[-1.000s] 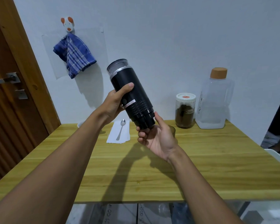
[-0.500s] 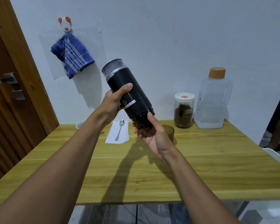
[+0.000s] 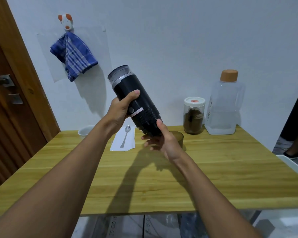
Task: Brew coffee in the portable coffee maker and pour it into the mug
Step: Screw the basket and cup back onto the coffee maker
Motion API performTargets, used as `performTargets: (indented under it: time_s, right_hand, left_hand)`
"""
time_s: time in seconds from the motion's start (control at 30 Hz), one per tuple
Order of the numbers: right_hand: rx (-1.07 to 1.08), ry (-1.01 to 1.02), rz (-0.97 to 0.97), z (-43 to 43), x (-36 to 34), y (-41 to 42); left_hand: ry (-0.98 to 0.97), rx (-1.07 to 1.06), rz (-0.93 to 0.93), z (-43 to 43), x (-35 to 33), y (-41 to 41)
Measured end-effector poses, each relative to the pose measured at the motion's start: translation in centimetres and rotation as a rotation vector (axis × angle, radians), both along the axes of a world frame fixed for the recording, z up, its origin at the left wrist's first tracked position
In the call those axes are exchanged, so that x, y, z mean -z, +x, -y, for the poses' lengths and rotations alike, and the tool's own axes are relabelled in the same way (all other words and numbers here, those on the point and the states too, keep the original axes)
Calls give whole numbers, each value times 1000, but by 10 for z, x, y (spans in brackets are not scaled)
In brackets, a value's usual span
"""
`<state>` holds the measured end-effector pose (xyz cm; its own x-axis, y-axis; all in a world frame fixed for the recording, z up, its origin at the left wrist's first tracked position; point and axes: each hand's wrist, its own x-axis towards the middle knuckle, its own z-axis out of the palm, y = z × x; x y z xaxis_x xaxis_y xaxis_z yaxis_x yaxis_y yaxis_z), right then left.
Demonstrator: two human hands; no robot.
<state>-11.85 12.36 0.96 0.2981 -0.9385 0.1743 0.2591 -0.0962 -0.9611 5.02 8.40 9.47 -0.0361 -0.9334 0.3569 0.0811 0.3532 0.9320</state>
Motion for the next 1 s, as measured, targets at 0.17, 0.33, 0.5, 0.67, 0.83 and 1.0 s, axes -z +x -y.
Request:
performTargets:
  time_s: [0.17, 0.33, 0.5, 0.67, 0.83, 1.0]
  right_hand:
    - [598, -181, -340, 16, 27, -39]
    - [653, 10, -705, 38, 72, -61]
    - [609, 88, -724, 58, 93, -55]
    - [483, -51, -522, 47, 85, -42]
    - [237, -186, -341, 27, 53, -32]
    - [188, -296, -154, 12, 26, -22]
  left_hand:
    - [-20, -87, 41, 6, -1, -9]
    - [-39, -122, 72, 9, -1, -13]
    - [-32, -125, 87, 10, 4, -15]
    - [-37, -115, 105, 10, 1, -12]
    - [-42, -93, 63, 10, -13, -8]
    - [-35, -33, 56, 5, -26, -6]
